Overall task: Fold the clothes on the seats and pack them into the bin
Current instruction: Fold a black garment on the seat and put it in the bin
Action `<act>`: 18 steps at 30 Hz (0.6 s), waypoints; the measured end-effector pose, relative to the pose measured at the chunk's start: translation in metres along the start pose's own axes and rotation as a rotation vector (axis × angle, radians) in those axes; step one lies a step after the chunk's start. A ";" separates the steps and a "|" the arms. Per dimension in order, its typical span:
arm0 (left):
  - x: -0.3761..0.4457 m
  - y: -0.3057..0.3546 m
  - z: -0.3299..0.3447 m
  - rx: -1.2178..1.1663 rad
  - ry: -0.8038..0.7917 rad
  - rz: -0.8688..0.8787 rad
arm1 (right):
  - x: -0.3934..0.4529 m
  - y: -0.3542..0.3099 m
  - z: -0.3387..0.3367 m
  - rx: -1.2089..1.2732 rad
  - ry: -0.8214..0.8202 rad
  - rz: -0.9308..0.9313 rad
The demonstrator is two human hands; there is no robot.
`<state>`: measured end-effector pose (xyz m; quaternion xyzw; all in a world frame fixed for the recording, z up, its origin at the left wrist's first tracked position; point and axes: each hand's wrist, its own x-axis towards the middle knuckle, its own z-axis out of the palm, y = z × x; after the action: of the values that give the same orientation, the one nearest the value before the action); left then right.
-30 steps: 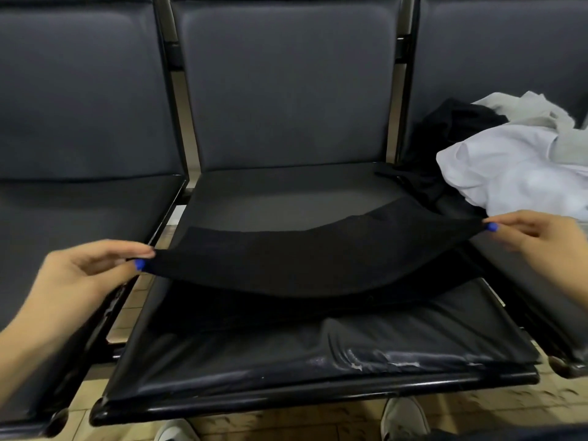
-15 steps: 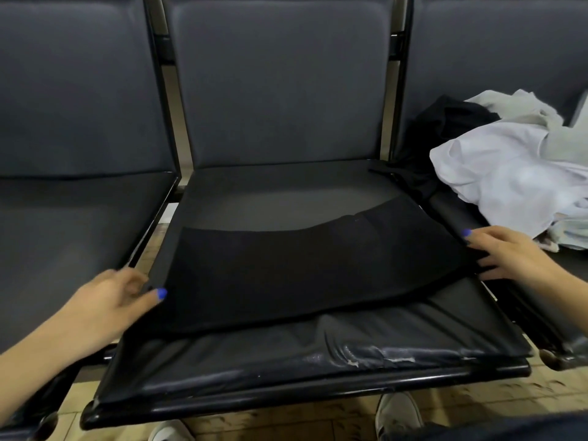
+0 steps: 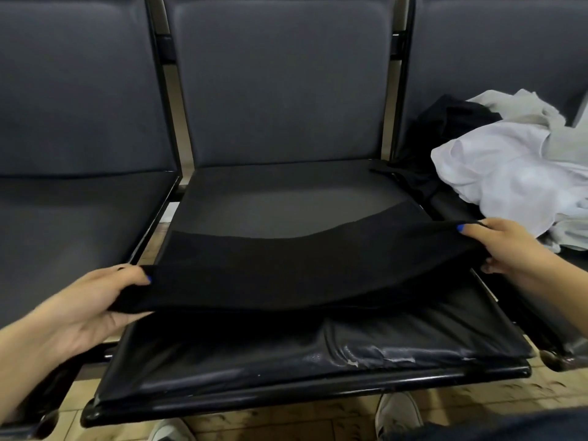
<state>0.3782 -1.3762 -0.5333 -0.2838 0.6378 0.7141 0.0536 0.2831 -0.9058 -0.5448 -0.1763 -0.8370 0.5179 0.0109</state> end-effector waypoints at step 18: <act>0.011 -0.004 -0.035 0.822 0.168 0.176 | -0.017 0.009 -0.020 -0.057 -0.410 0.315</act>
<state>0.3824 -1.4119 -0.5428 -0.2402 0.8933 0.3768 0.0489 0.3052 -0.8900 -0.5403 -0.1959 -0.7982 0.5144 -0.2446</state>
